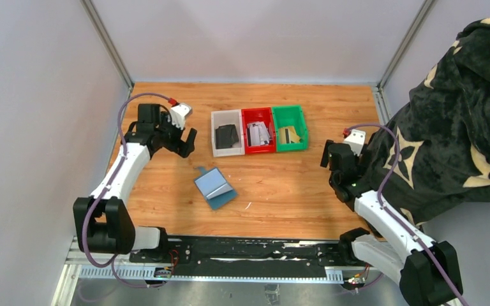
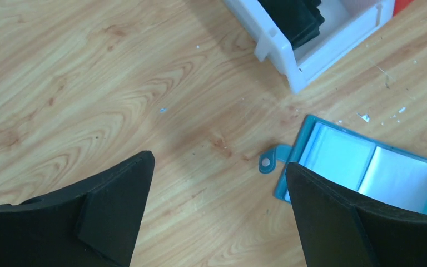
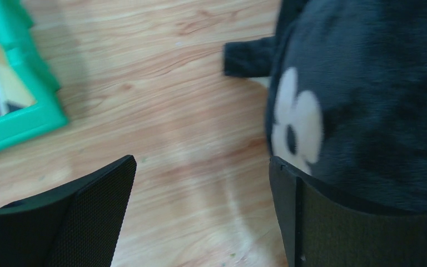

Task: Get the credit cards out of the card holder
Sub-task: Reset both arms

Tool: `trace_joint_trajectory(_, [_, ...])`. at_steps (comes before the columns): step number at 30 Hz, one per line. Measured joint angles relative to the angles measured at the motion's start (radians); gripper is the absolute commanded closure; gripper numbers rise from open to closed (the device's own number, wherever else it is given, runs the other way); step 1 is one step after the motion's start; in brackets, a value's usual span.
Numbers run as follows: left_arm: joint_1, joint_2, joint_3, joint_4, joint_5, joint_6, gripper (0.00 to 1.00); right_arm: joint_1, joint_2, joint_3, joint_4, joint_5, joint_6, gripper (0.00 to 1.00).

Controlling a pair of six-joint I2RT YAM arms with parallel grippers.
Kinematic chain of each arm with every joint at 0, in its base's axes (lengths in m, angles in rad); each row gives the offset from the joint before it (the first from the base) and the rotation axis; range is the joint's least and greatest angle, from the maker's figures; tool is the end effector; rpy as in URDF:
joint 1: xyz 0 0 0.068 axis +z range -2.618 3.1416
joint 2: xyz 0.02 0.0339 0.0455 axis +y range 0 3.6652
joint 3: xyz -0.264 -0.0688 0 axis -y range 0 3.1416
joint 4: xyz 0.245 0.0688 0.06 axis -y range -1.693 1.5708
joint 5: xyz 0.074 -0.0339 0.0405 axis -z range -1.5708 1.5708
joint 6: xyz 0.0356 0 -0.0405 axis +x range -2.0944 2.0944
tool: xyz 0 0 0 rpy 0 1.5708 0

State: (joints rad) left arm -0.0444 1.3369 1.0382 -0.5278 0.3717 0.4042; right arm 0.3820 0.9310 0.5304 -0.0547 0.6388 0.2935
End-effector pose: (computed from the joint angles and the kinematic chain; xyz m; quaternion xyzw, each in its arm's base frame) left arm 0.2824 -0.0255 0.2767 0.2691 0.8776 -0.1054 0.3824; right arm 0.1968 0.0562 0.2399 0.1304 0.8121 -0.0848 0.5624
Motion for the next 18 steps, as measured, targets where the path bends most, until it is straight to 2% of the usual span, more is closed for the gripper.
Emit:
trace_joint_trajectory(9, [0.068, -0.1, -0.305, 0.326, 0.008, -0.117, 0.0, -0.153, 0.057, -0.079, 0.185, 0.1, -0.037, 0.06])
trace_joint_trajectory(18, [0.104, -0.122, -0.593, 0.884, -0.06, -0.278, 0.0, -0.208, 0.241, -0.111, 0.419, 0.104, -0.116, 0.06])
